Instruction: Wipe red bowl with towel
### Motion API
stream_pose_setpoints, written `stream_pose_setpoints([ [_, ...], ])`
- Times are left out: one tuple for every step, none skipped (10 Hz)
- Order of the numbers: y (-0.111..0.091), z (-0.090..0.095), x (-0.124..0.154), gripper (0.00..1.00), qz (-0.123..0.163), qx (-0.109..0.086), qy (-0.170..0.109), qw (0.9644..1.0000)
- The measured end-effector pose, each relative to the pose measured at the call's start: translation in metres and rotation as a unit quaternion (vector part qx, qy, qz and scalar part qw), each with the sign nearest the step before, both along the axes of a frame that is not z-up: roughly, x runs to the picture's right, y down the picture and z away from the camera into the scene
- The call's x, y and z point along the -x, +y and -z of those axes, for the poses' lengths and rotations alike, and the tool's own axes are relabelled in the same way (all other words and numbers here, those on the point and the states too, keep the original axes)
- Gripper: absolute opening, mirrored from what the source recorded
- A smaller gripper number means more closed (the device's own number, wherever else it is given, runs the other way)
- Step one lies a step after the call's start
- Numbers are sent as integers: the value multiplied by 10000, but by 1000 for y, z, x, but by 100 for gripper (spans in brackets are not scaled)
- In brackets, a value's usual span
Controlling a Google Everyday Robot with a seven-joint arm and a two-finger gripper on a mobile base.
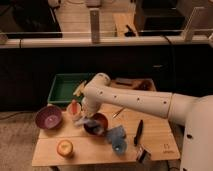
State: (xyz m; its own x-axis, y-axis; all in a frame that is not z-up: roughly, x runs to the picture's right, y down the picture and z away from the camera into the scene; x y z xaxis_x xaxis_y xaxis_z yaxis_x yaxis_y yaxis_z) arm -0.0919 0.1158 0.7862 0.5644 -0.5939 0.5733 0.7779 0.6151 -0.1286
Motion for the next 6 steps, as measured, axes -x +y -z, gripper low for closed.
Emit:
stream_pose_setpoints([
  [-7,-6,-9,0,-101,-17,77,9999],
  [-14,-13,-23,0,-224,-28,181,9996],
  [-17,-19,-36,0,-324,-10,275,9991],
  [-17,-22,-45,0,-387,16,332,9987],
  [-15,-27,-58,0,-467,56,415,9980],
  [-12,-29,-69,0,-572,95,491,9971],
])
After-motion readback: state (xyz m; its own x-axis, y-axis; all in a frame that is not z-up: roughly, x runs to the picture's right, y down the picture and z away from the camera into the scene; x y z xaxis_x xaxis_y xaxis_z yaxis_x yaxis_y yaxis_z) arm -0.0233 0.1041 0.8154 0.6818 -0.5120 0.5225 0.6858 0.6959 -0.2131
